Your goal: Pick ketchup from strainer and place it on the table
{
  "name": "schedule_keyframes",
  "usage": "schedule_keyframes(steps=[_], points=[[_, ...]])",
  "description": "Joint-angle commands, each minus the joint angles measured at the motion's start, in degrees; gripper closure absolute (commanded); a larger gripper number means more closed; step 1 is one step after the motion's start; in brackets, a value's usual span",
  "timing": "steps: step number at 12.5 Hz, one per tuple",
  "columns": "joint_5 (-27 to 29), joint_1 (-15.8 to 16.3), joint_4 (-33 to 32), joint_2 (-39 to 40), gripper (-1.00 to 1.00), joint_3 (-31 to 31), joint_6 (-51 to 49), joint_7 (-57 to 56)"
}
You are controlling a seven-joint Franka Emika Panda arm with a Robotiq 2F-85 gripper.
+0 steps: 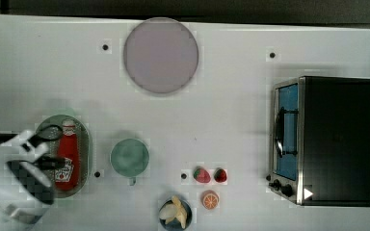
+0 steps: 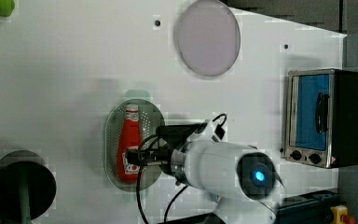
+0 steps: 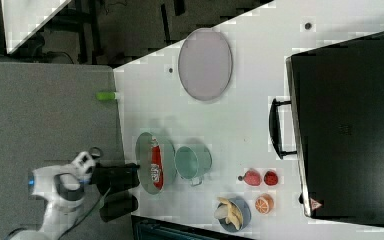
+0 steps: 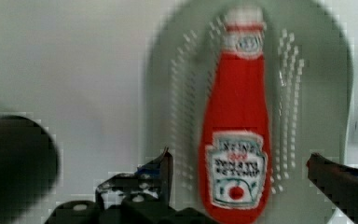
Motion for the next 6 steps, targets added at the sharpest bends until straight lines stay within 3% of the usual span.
schedule_keyframes(steps=[1,6], points=[[-4.05,0.48,-0.83,3.79,-1.0,-0.33,2.83,6.68],[-12.42,1.24,-0.59,11.14,-1.0,-2.16,8.28,13.51]])
